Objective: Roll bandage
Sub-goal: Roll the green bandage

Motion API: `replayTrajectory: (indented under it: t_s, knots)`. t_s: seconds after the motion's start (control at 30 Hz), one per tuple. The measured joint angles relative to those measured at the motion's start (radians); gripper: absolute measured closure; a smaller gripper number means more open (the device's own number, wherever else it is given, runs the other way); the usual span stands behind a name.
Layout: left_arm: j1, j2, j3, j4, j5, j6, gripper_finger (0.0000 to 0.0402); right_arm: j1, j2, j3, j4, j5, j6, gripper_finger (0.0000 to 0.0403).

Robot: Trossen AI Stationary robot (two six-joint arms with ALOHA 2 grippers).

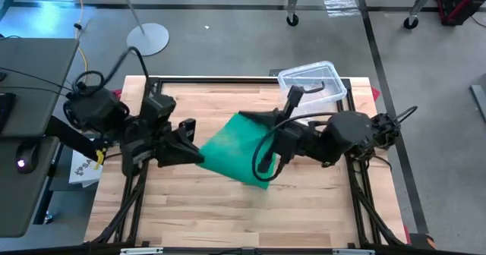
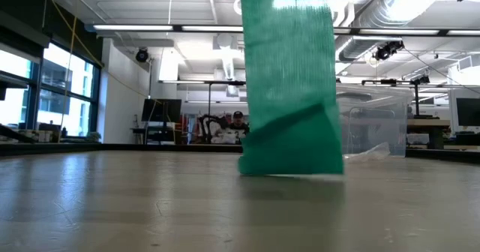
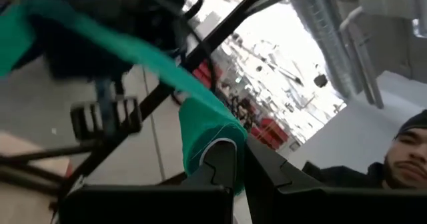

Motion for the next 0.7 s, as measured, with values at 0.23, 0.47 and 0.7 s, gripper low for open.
replayTrajectory:
  t_s: [0.23,0.47,0.7]
  knots:
    - [0.001,0.028,0.0,-0.01,0.058,-0.056,0.0394,-0.027,0.0,0.0,0.123,-0.049,-0.314,0.0403]
    - [-0.008,0.041,0.0,0.041,0.065,-0.039,0.0394,-0.073,0.0,0.0,-0.081,-0.126,-0.019,0.0403]
    - [-0.033,0.039,0.0,0.091,0.062,0.005,0.0394,-0.079,0.0,0.0,-0.234,-0.21,0.271,0.0403]
